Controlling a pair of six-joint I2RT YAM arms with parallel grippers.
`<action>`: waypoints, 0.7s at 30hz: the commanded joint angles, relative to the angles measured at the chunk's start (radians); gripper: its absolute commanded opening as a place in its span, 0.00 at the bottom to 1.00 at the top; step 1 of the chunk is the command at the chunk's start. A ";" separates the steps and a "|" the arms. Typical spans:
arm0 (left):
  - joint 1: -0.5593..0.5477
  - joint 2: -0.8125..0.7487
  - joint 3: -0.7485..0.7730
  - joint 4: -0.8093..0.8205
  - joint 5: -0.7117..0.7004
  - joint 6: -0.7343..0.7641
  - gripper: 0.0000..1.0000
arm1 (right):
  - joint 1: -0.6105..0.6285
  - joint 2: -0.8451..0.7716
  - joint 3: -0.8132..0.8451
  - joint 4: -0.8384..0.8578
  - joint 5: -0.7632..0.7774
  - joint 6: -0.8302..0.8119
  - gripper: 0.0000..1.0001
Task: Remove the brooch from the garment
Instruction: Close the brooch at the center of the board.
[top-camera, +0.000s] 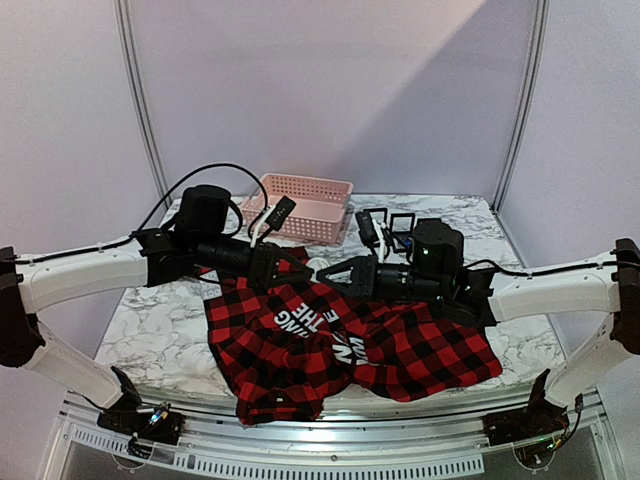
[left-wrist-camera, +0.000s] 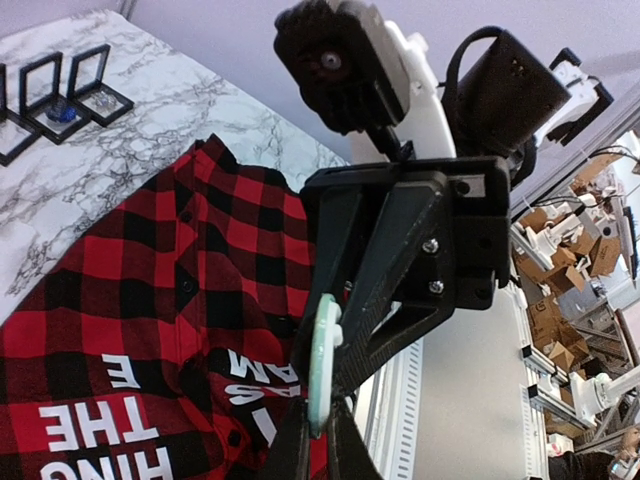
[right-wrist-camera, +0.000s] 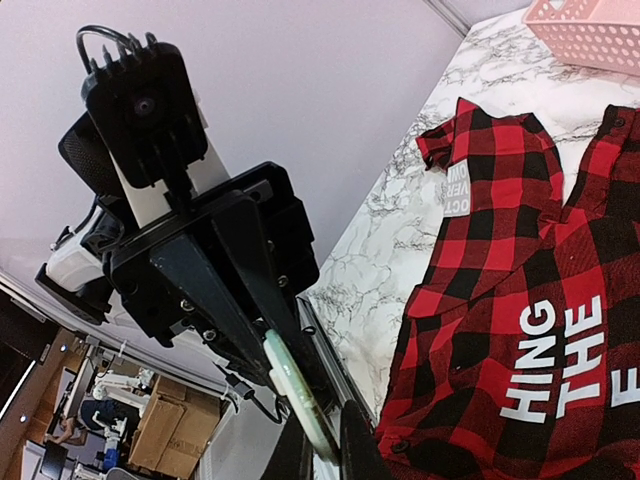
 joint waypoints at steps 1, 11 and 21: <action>-0.002 -0.018 0.012 -0.036 0.053 0.044 0.00 | -0.093 0.002 -0.057 -0.166 0.226 0.052 0.00; 0.015 0.032 0.032 -0.086 0.009 0.043 0.00 | -0.093 0.004 -0.062 -0.049 0.080 -0.049 0.05; 0.025 0.055 0.042 -0.108 -0.011 0.039 0.00 | -0.077 -0.036 -0.072 0.068 -0.108 -0.195 0.28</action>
